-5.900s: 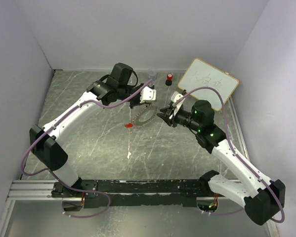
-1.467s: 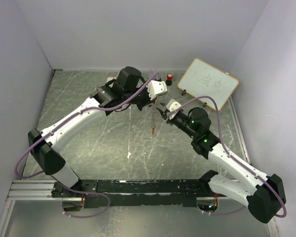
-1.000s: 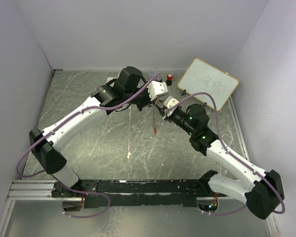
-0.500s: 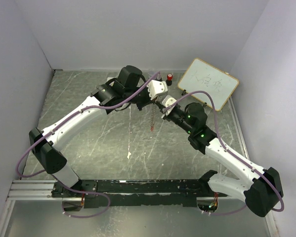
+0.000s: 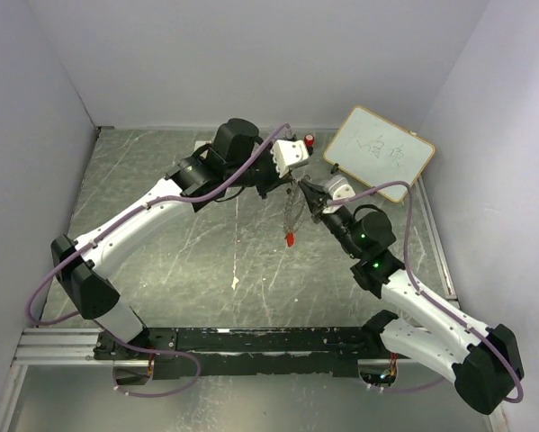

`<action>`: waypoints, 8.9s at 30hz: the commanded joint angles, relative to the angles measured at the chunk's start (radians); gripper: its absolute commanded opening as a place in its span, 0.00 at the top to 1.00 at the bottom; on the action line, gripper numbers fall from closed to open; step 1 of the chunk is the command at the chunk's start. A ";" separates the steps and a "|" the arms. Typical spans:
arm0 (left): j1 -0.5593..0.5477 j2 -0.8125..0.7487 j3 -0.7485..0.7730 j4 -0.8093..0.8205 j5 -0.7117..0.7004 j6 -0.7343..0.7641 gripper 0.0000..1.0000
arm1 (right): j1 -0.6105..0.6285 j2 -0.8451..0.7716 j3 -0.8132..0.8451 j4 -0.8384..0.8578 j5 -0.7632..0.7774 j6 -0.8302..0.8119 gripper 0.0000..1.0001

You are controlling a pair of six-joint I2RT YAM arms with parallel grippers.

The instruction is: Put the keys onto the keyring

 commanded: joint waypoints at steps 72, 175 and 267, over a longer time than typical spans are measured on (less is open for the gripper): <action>0.009 0.024 0.107 -0.164 -0.014 0.056 0.93 | -0.024 0.199 0.306 -0.390 -0.259 -0.212 0.80; 0.052 -0.019 0.046 -0.119 0.024 0.076 0.93 | -0.040 0.247 0.386 -0.484 -0.408 -0.163 0.78; 0.030 -0.023 0.055 -0.140 0.023 0.077 0.93 | -0.031 0.189 0.254 -0.221 -0.266 -0.144 1.00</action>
